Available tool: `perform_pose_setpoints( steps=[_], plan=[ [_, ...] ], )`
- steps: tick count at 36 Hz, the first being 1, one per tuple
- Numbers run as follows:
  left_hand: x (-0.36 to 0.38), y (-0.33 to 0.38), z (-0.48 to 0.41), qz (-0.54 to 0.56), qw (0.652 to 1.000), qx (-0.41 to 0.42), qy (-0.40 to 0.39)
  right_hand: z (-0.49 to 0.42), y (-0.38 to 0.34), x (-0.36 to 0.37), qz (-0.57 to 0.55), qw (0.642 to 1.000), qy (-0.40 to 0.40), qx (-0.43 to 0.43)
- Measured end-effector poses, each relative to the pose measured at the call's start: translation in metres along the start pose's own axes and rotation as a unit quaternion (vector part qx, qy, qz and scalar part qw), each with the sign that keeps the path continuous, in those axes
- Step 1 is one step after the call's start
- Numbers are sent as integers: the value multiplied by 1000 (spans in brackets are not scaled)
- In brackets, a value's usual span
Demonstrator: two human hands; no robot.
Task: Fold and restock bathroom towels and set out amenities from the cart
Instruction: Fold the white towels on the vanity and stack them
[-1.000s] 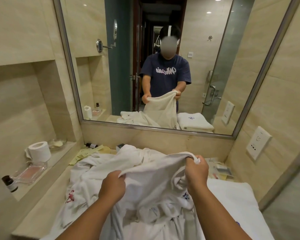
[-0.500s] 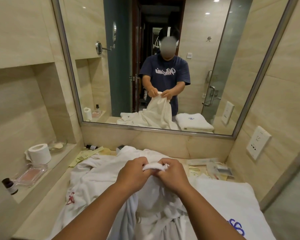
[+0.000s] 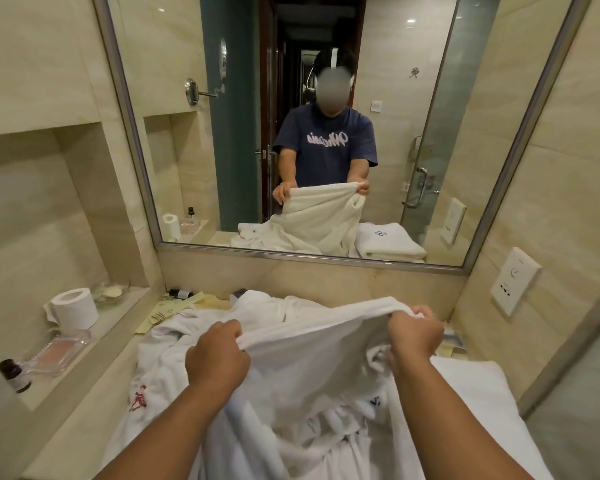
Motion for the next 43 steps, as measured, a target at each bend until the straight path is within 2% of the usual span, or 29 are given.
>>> perform_pose_setpoints(
  steps=[3, 7, 10, 13, 15, 17, 22, 25, 29, 33, 37, 40, 43],
  plan=[
    [-3, -7, -11, 52, 998, -36, 21, -4, 7, 2, 21, 1000, -8, 7],
    [-12, 20, -25, 139, 990, -6, 6, 12, -6, 17, 135, 981, -91, -108],
    [-14, 49, -29, 198, 979, 31, -30, 44, -13, 42, 170, 940, -216, -201],
    [-12, 78, -26, 231, 966, 87, -74, 86, -23, 68, 149, 874, -343, -310],
    [-10, 93, -20, 247, 959, 102, -99, 109, -23, 79, 139, 843, -404, -328],
    [-7, 98, -18, 261, 954, 106, -103, 117, -13, 89, 145, 838, -425, -309],
    [0, 87, -14, 203, 968, 108, -97, 112, 1, 85, 137, 865, -395, -276],
    [-2, 81, -8, 147, 983, 91, -64, 100, -3, 77, 110, 905, -345, -223],
    [-6, 59, -13, 139, 990, 25, -23, 74, -8, 66, 85, 955, -245, -143],
    [-21, 12, -34, 123, 990, -43, 46, 24, -2, 30, 40, 993, -107, -34],
    [-29, -5, -51, 82, 993, -66, 51, 12, -10, 27, 40, 993, -109, -29],
    [-32, 1, -64, 35, 995, -41, 89, 11, -13, 30, 24, 994, -107, 2],
    [-24, -6, -73, 35, 994, -60, 87, 12, -18, 32, 29, 991, -133, -4]
  ],
)
Point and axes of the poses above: each hand's wrist, its own z-axis away from the middle knuckle, its own x-axis out of the palm, y = z × x, the point moved 8 cm from there along -z, towards the middle knuckle, and after that the axes turned 10 degrees about y, right-handed, at the moved point
